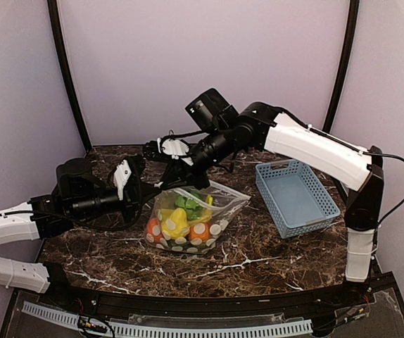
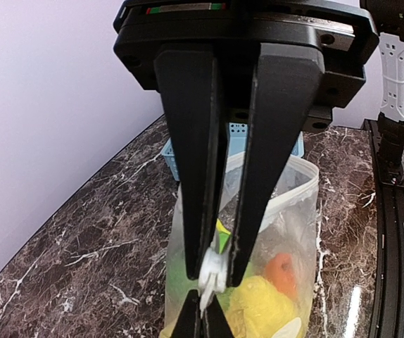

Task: Place the food in the zip-top bag and seal the zipper
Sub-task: Zip the zipper on the zipper food storage bag.

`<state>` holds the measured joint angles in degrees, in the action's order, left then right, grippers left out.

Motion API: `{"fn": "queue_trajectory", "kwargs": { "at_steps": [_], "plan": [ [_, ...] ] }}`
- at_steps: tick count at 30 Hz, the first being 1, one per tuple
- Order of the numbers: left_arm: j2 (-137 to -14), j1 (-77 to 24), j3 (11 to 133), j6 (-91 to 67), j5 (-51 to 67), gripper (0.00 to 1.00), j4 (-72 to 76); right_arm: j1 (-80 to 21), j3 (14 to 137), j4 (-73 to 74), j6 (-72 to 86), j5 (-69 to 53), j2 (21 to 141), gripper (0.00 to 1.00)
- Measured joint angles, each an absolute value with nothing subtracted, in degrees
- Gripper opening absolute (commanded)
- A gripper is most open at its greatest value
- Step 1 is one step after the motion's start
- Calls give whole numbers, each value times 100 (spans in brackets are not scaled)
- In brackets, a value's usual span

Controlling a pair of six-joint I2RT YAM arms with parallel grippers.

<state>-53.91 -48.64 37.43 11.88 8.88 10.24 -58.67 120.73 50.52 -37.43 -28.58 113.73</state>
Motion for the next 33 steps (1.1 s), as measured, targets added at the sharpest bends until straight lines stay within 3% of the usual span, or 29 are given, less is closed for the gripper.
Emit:
{"fn": "queue_trajectory", "kwargs": {
  "at_steps": [33],
  "plan": [
    [-5365, -4864, 3566, 1133, 373, 1, 1059, -4877, 9636, 5009, -3747, -2456, 9830, 0]
  ]
}}
